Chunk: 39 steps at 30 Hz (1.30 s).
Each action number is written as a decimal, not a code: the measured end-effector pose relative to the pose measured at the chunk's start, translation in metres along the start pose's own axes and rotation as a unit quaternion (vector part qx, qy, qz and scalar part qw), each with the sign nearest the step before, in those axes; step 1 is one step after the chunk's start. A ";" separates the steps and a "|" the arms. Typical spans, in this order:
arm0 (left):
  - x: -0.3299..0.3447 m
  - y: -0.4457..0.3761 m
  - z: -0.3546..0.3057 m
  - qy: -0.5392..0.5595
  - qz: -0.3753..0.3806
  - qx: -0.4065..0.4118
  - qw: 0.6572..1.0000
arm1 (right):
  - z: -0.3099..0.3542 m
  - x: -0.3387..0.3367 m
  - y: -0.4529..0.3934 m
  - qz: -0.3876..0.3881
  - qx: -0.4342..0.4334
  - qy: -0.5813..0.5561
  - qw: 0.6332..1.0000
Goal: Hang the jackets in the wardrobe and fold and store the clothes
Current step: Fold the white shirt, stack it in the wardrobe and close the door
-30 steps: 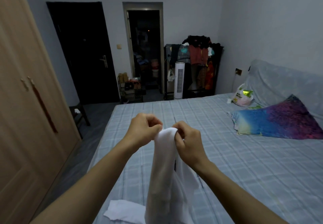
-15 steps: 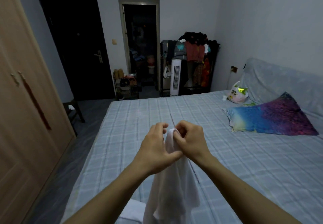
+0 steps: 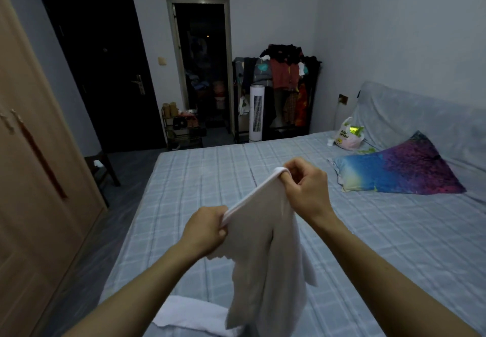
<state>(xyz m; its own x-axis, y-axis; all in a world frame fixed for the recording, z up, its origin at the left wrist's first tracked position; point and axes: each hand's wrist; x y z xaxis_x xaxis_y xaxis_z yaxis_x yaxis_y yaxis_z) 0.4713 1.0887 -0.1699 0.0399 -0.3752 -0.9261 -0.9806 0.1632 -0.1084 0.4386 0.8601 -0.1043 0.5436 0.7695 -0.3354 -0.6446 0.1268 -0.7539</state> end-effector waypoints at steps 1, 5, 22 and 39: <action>-0.002 -0.006 0.003 -0.006 -0.005 0.012 1.000 | -0.002 -0.002 -0.001 -0.003 0.001 0.003 1.000; -0.018 -0.021 0.013 0.026 0.006 0.026 0.999 | -0.014 -0.013 -0.008 -0.018 -0.002 0.021 1.000; -0.141 -0.022 -0.031 0.163 -0.103 0.075 0.978 | -0.078 -0.012 0.028 0.044 0.014 0.077 0.996; -0.179 0.002 0.013 0.144 -0.156 0.068 0.975 | -0.135 0.053 0.149 0.203 0.205 0.142 0.947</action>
<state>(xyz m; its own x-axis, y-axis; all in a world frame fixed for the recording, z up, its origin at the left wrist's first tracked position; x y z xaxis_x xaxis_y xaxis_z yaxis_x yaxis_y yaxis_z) 0.4642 1.1681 -0.0089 0.2572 -0.6629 -0.7031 -0.8943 0.1124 -0.4331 0.4442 0.8357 -0.3102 0.2916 0.6151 -0.7326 -0.9542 0.1333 -0.2679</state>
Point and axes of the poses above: each hand's wrist, its own y-axis away from the middle knuckle, its own x-axis out of the palm, z = x × y, and after that the axes turned 12 degrees about -x, right-handed
